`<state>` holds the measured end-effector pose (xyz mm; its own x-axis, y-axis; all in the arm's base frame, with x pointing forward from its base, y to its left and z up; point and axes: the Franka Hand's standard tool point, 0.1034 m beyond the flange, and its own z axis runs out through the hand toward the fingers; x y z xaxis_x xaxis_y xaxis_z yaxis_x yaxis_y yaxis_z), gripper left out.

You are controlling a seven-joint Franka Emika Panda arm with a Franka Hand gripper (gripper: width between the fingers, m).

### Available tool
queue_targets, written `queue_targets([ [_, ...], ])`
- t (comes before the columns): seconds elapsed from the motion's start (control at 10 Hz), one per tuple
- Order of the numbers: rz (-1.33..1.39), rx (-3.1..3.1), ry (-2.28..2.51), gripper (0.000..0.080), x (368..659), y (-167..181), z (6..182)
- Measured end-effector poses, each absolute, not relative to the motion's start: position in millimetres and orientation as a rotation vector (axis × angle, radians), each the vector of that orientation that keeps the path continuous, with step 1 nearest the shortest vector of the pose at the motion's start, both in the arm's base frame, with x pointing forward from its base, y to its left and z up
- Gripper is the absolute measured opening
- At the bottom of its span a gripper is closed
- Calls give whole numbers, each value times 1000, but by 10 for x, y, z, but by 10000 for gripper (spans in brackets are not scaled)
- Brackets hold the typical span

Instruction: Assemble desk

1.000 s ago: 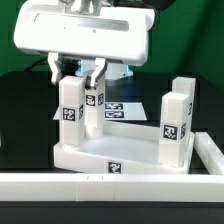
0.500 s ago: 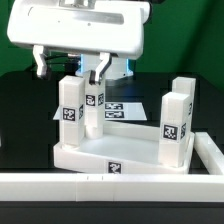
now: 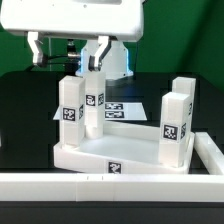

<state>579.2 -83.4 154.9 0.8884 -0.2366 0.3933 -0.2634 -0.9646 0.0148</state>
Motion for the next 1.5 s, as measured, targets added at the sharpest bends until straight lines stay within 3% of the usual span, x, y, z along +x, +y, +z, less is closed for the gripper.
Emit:
queue_targets([
  [0.2, 585, 2975, -373, 649, 5752, -910, 1447],
  [0.9, -132, 3152, -424, 649, 5672, -862, 1320],
  [1.3, -94, 3136, -413, 623, 5742, -889, 1268],
  [1.4, -94, 3136, -414, 437, 5742, -892, 1270],
  [1.5, -94, 3136, -414, 437, 5742, -892, 1268],
])
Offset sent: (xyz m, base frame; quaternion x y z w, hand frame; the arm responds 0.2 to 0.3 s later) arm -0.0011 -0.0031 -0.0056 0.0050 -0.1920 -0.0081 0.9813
